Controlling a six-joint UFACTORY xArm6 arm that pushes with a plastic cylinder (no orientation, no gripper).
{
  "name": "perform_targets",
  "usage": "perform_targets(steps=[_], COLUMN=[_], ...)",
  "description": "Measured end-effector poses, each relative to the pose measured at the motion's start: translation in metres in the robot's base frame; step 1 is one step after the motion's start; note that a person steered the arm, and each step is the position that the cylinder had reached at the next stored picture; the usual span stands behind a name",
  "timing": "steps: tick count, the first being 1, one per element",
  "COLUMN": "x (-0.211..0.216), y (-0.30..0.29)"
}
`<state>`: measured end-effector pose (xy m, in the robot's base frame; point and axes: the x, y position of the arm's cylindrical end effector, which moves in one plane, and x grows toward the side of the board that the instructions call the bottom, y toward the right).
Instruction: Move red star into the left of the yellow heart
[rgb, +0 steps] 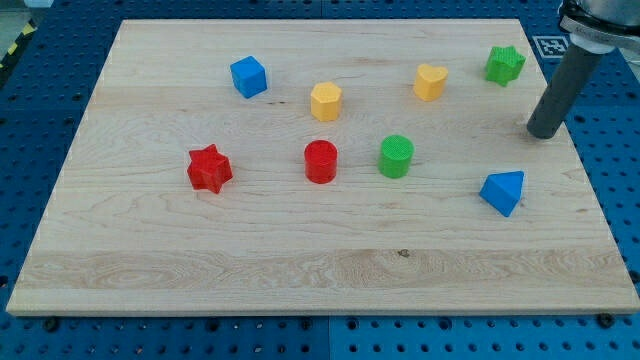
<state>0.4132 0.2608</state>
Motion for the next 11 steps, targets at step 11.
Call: perform_targets(steps=[11], x=[-0.191], y=[-0.247])
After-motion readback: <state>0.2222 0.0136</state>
